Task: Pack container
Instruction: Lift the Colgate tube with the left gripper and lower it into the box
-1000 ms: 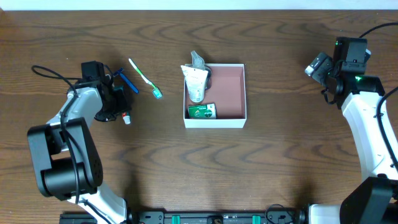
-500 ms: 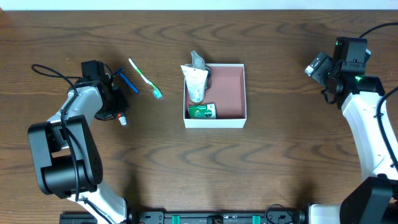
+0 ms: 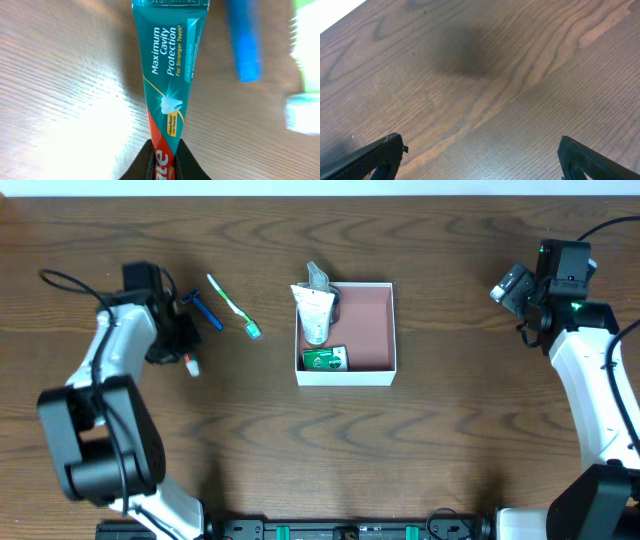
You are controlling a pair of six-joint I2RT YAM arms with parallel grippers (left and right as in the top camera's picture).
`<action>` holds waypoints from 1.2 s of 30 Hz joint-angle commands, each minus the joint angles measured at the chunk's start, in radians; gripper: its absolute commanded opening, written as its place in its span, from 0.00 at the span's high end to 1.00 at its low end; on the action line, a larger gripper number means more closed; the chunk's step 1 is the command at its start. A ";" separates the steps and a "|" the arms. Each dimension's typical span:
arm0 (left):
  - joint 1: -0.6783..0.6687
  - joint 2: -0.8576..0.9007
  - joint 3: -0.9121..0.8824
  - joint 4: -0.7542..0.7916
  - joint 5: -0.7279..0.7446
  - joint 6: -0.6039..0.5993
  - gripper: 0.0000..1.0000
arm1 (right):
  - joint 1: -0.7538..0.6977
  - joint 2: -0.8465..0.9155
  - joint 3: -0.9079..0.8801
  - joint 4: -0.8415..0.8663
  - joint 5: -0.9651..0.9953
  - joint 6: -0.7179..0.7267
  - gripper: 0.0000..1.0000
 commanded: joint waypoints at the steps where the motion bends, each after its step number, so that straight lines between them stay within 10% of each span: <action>1: 0.000 -0.141 0.111 -0.050 0.109 -0.001 0.89 | -0.009 0.005 0.003 -0.001 0.003 -0.013 0.01; 18: -0.359 -0.547 0.168 0.159 0.403 0.010 0.89 | -0.009 0.005 0.003 -0.001 0.003 -0.013 0.01; 36: -0.763 -0.242 0.168 0.302 0.175 -0.240 0.89 | -0.009 0.005 0.003 -0.001 0.003 -0.013 0.01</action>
